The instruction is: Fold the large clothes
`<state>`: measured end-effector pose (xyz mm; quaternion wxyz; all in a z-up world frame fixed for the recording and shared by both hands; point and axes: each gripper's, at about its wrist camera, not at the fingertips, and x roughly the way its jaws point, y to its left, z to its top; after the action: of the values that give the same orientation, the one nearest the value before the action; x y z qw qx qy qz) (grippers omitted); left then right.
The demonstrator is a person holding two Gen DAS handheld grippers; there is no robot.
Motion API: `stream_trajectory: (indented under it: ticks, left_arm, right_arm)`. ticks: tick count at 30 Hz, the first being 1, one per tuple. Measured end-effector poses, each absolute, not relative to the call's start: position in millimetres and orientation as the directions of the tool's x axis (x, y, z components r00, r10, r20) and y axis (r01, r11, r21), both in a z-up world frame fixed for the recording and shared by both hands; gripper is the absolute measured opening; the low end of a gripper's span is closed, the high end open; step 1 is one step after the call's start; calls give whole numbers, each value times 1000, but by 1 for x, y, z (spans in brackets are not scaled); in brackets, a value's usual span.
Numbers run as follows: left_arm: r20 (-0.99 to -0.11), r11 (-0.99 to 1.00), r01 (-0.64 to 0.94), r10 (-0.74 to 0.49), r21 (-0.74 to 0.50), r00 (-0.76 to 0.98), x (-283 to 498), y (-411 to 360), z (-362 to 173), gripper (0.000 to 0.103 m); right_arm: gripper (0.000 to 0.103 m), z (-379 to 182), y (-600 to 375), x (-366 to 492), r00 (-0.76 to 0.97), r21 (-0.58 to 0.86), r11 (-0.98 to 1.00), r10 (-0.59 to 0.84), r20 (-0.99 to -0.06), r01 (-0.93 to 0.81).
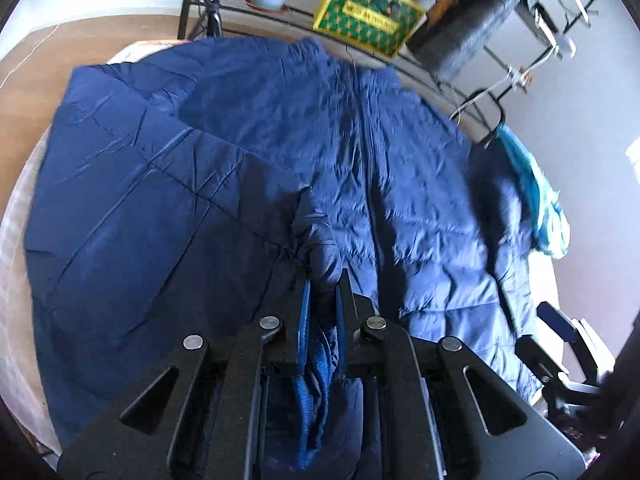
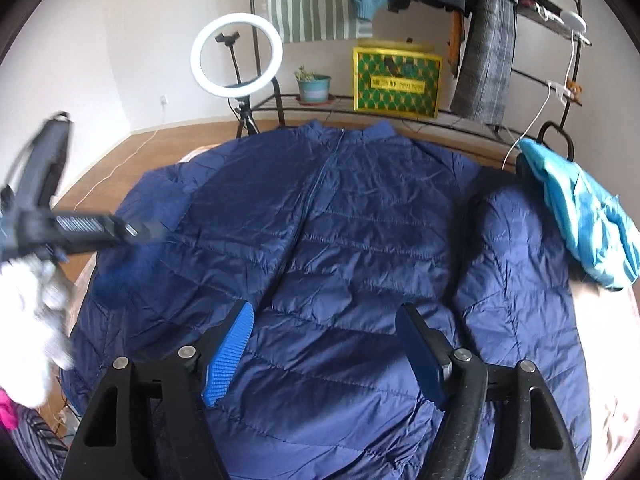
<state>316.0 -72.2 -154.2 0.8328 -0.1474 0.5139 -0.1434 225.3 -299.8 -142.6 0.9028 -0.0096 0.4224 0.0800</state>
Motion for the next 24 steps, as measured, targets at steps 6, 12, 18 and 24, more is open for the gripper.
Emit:
stream_trajectory:
  ticks: [6,12,18,24]
  left_arm:
    - [-788,877,119,-473,-466,395,324,-66,-148,29]
    - [-700,863,111,-468,-493,540,322,-26,-97,30]
    - [-703,882,-131,-263,-453,660,318,55,-80,30]
    - [-718,871,-211,-204,-443,665,310,106,-89,30]
  right_arm:
    - [76,-154,-300,236,594,93,982,174,-786,-164]
    - [82,-166,-297,248,507,249,953,303,-807,-174]
    - [87,-178,-263,265,387,417,887,461,-799,-197]
    - [86,-215,-224,291,281,449,879,476,-833,-159]
